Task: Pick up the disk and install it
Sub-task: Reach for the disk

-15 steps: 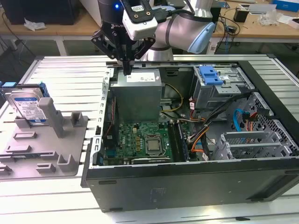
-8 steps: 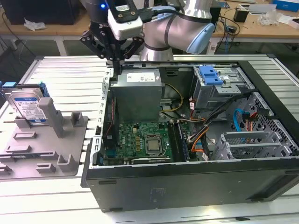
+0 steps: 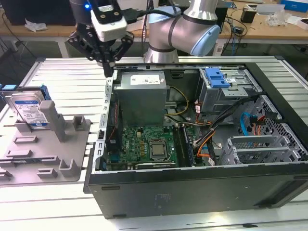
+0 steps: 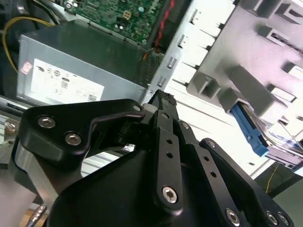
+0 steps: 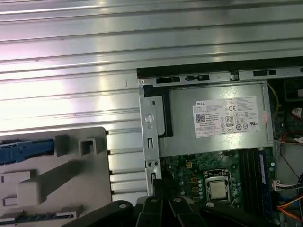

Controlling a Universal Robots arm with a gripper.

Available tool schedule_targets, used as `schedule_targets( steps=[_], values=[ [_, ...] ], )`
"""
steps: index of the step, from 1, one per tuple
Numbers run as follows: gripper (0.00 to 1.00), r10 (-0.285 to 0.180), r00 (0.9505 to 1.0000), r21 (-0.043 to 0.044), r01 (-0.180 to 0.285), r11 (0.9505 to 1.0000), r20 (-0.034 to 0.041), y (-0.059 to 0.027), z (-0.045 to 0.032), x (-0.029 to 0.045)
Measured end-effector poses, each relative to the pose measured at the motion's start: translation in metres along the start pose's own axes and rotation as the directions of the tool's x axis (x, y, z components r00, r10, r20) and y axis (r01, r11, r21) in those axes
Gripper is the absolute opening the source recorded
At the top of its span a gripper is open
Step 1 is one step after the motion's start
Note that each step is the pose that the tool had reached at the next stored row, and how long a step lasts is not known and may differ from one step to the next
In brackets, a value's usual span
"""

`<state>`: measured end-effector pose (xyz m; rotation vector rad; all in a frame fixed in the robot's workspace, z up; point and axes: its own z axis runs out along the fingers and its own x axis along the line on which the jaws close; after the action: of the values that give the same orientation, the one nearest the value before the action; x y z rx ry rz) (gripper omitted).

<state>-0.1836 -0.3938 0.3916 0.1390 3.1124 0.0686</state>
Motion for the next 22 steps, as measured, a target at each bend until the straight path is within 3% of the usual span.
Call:
schedule_targets(
  steps=[1, 7, 8, 10, 14, 22],
  values=[
    [0.11, 0.001, 1.0, 0.0, -0.001, 1.0, 0.0001, -0.0003, 0.0004, 0.0096],
    [0.11, 0.001, 1.0, 0.0, -0.001, 1.0, 0.0001, -0.0018, 0.0022, 0.0411],
    [0.11, 0.001, 1.0, 0.0001, -0.001, 1.0, 0.0, -0.0022, 0.0027, 0.0512],
    [0.11, 0.002, 1.0, 0.0, -0.002, 1.0, 0.0001, -0.0024, 0.0031, 0.0643],
    [0.11, 0.003, 1.0, 0.0001, -0.003, 1.0, 0.0001, -0.0023, 0.0034, 0.0793],
    [0.11, 0.005, 1.0, 0.0001, -0.005, 1.0, 0.0003, 0.0019, 0.0052, 0.1187]
  ],
)
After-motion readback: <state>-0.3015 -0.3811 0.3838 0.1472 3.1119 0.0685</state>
